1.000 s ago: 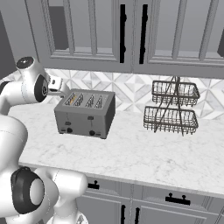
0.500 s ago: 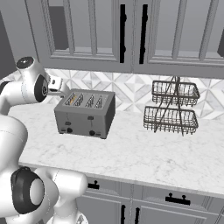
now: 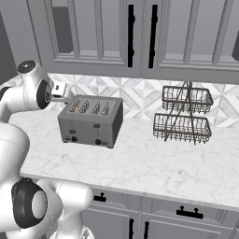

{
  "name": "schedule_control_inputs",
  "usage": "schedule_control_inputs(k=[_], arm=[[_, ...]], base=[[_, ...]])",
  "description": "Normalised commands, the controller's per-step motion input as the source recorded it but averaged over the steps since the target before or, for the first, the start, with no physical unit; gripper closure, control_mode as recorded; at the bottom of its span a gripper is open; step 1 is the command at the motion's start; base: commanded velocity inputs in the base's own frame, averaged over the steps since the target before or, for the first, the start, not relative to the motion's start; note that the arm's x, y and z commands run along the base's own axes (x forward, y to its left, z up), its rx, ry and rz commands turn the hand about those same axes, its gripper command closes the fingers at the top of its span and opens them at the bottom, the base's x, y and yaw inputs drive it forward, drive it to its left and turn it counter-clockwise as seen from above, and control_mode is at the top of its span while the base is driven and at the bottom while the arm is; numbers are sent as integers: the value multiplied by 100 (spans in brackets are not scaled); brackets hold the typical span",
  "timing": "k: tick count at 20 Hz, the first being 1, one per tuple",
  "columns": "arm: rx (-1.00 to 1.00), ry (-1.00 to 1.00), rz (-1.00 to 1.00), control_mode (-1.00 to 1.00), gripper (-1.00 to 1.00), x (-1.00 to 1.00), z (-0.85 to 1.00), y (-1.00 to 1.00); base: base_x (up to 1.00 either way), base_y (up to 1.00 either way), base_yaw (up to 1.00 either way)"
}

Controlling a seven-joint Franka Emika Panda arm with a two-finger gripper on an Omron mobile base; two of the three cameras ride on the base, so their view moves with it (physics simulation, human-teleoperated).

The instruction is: Start the toaster. Once the lever pops up, take the bread to the plate on the dining counter.

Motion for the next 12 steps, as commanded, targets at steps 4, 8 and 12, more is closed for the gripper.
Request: schedule_control_inputs(k=[4, 8, 12], arm=[[0, 0, 0, -100, -100, 0, 0, 0], [0, 0, 0, -100, -100, 0, 0, 0], [0, 0, 0, -100, -100, 0, 0, 0]], base=[[0, 0, 0], [0, 0, 0], [0, 0, 0]])
